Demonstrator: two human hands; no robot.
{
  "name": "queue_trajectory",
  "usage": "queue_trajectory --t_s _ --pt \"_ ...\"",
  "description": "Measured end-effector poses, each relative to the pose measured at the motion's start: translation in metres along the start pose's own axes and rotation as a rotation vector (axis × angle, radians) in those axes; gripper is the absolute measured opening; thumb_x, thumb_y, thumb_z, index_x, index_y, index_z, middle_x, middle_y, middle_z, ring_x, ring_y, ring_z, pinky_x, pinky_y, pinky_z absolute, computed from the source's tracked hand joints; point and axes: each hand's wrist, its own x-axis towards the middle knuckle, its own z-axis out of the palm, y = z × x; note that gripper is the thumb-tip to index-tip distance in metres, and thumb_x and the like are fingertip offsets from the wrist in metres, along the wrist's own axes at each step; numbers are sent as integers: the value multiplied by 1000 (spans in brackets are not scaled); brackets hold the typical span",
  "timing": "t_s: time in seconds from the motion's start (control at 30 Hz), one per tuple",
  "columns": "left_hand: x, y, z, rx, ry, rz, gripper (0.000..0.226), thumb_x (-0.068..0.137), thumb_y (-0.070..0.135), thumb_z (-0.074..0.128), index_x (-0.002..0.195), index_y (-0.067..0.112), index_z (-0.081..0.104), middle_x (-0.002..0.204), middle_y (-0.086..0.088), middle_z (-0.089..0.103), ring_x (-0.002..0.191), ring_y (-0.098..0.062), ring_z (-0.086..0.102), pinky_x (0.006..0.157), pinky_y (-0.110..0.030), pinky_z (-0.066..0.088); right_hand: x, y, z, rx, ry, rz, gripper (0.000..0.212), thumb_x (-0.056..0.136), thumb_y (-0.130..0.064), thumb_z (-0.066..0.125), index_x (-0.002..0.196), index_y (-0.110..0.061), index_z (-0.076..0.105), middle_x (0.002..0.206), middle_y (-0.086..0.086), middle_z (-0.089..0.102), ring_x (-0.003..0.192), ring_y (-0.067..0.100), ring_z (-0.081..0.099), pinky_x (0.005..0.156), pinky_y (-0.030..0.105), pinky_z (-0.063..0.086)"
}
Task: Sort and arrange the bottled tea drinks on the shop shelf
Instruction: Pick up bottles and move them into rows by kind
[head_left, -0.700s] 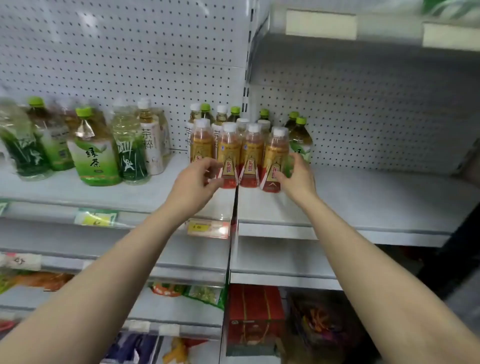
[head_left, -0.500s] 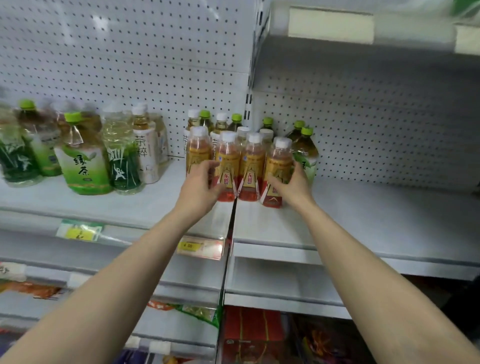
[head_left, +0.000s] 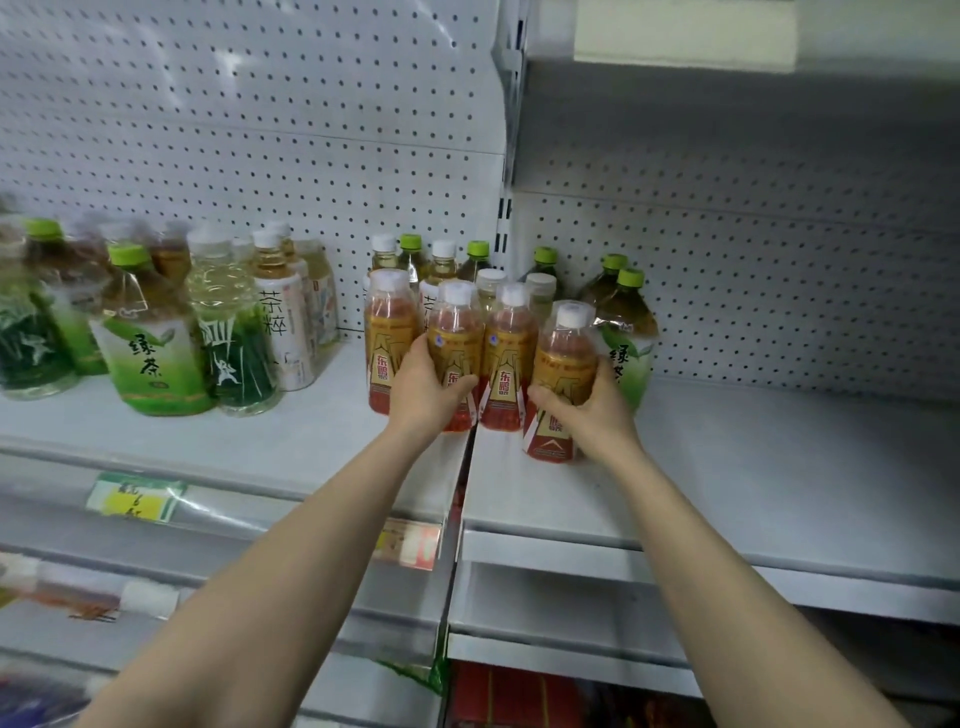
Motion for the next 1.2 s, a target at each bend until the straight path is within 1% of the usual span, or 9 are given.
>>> queue_trajectory --t_s 0.2,0.37,0.5,0.63,0.8,0.87,0.97,1.13,1.2 --pt "-14 -12 -8 -8 4 56 74 63 57 73 125 21 53 116 2 63 108 -17 61 93 -42 54 -15 0 12 108 30 6 75 81 -40 78 142 -26 35 126 -9 57 113 12 57 92 31 47" --pt "-38 -9 -34 -163 14 51 55 74 36 81 122 23 58 100 15 68 90 3 63 78 -18 53 -24 -15 17 109 97 -46 64 80 -44 76 133 -29 43 114 -12 59 104 11 60 84 27 47" --pt "-55 -13 -69 -292 16 -13 65 59 53 79 116 27 62 102 7 73 94 -9 69 86 -34 58 -35 -35 30 145 53 -89 60 80 -44 76 129 -32 45 107 -18 59 96 3 60 85 29 50" --pt "-72 -26 -110 -379 41 -74 64 53 53 81 110 26 66 98 3 75 94 -15 71 88 -41 58 -50 -63 59 122 -26 -151 64 80 -47 76 134 -32 45 113 -15 57 101 7 56 89 31 48" --pt "-86 -56 -172 -392 114 -119 50 63 35 87 107 29 64 95 5 74 90 -11 71 83 -36 60 -72 -105 103 138 -147 -173 52 81 -43 75 119 -40 41 96 -27 52 84 -11 52 68 12 38" --pt "-91 -73 -201 -382 139 -142 59 54 45 84 108 30 65 97 5 74 90 -11 71 84 -37 60 -83 -122 124 167 -185 -169 50 83 -41 75 119 -38 41 93 -28 51 79 -14 51 63 9 36" --pt "-100 -102 -249 -365 152 -161 71 50 53 81 113 27 64 101 3 74 95 -14 71 86 -41 59 -102 -147 161 207 -227 -164 49 83 -41 75 118 -38 41 98 -25 54 84 -11 53 65 12 38" --pt "-109 -146 -327 -351 186 -171 63 57 42 87 114 24 65 100 3 75 93 -12 71 87 -40 58 -133 -185 233 242 -241 -150 46 80 -42 78 117 -33 52 96 -17 65 84 -5 63 68 17 46" --pt "-109 -165 -357 -341 195 -180 68 52 50 83 113 25 66 99 3 75 93 -13 71 86 -40 58 -144 -198 262 248 -245 -140 47 79 -41 78 117 -31 53 98 -16 66 86 -2 64 70 18 49"
